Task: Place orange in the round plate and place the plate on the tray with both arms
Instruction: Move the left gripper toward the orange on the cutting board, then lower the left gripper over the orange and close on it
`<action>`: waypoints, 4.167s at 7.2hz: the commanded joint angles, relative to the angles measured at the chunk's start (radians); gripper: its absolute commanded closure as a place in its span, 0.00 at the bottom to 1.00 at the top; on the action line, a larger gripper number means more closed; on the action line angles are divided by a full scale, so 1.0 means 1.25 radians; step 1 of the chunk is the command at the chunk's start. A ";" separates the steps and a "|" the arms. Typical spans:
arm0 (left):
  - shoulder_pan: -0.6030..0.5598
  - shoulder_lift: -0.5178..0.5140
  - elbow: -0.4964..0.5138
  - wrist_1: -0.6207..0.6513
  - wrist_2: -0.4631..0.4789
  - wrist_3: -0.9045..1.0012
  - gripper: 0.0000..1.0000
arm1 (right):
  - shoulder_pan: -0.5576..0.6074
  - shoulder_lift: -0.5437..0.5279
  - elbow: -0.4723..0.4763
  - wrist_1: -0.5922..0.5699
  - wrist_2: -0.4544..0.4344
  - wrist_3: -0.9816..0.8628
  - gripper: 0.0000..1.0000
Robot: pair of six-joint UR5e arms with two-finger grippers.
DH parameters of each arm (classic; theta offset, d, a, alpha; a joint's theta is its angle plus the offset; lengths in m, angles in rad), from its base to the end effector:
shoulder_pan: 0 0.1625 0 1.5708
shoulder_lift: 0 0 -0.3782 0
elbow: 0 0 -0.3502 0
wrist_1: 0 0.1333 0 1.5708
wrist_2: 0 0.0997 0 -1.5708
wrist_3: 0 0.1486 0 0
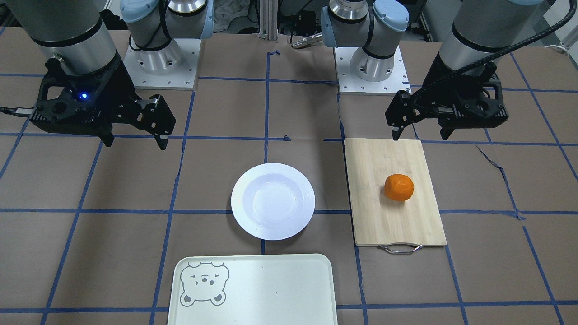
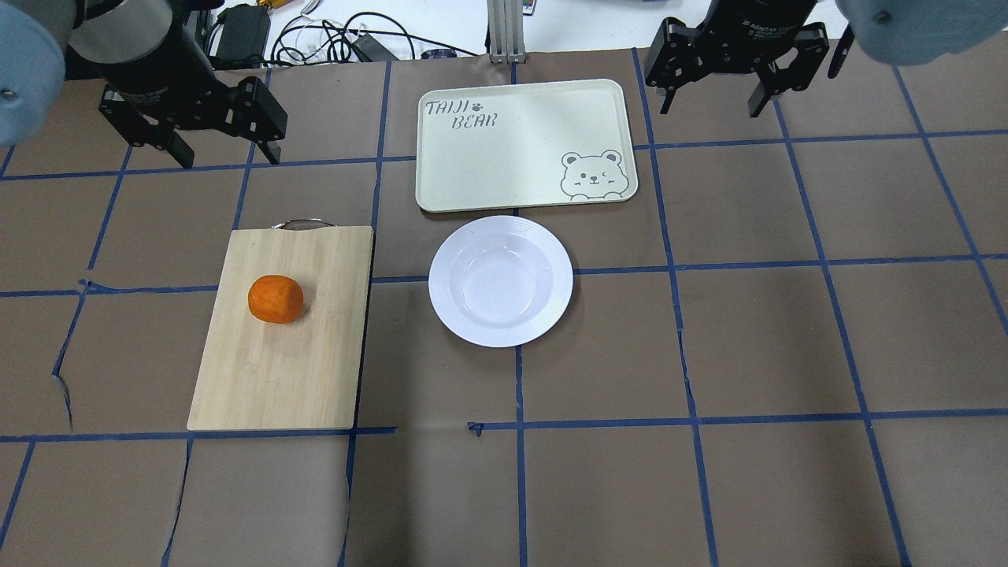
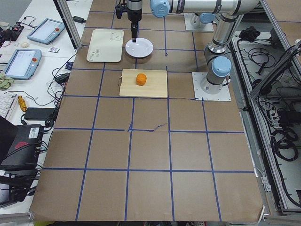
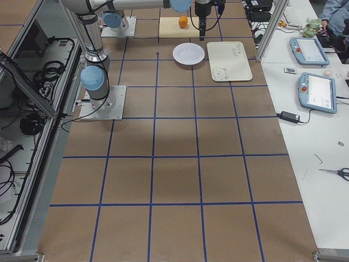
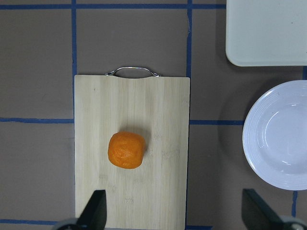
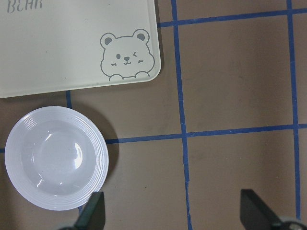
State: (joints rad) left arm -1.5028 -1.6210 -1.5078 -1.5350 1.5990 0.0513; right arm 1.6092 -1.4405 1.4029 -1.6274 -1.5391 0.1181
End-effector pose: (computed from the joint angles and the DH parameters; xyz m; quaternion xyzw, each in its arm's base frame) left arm -0.0965 -0.4836 0.4012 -0.0087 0.9996 -0.0234 0.0155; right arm 0.1576 -0.5066 0.4122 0.0390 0.9980 -0.0457 0.0195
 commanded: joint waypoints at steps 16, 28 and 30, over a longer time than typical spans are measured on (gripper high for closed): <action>0.002 0.011 -0.027 -0.003 0.002 0.001 0.00 | -0.023 0.000 0.025 -0.006 0.003 0.001 0.00; 0.139 -0.075 -0.229 0.146 0.002 -0.022 0.00 | -0.032 -0.004 0.024 -0.016 0.035 0.000 0.00; 0.140 -0.125 -0.236 0.158 -0.005 -0.115 0.00 | -0.033 -0.004 0.018 -0.017 0.031 -0.004 0.00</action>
State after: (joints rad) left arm -1.3309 -1.7393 -1.7920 -1.3479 1.5964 -0.0212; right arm 1.5680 -1.4442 1.4311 -1.6478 -1.4975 0.1152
